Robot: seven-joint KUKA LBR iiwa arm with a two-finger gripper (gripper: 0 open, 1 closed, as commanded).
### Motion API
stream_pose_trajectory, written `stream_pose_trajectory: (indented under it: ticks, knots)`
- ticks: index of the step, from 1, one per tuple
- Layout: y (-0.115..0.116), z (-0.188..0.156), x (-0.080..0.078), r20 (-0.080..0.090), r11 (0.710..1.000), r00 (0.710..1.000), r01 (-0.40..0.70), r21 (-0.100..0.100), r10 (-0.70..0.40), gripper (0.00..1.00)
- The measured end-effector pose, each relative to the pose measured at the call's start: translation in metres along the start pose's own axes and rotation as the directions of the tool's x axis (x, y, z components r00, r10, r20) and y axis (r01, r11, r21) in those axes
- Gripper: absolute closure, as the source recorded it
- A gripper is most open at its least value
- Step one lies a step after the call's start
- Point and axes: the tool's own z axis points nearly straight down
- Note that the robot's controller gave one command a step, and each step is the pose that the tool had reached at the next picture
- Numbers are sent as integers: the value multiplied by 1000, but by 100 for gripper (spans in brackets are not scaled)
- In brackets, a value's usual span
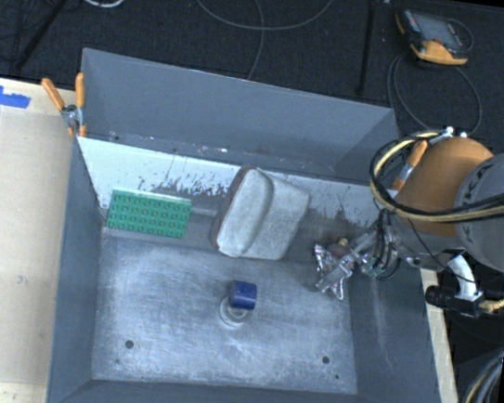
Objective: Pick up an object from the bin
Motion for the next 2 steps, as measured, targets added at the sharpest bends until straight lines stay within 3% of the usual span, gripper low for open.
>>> stream_pose_trajectory:
  ticks: [1, 2]
  knots:
    - [-3, -1, -2, 4, 1000, 1000, 0, 6, 0, 100]
    - [0, -64, -6, -20, 1000, 1000, 6, 15, -5, 100]
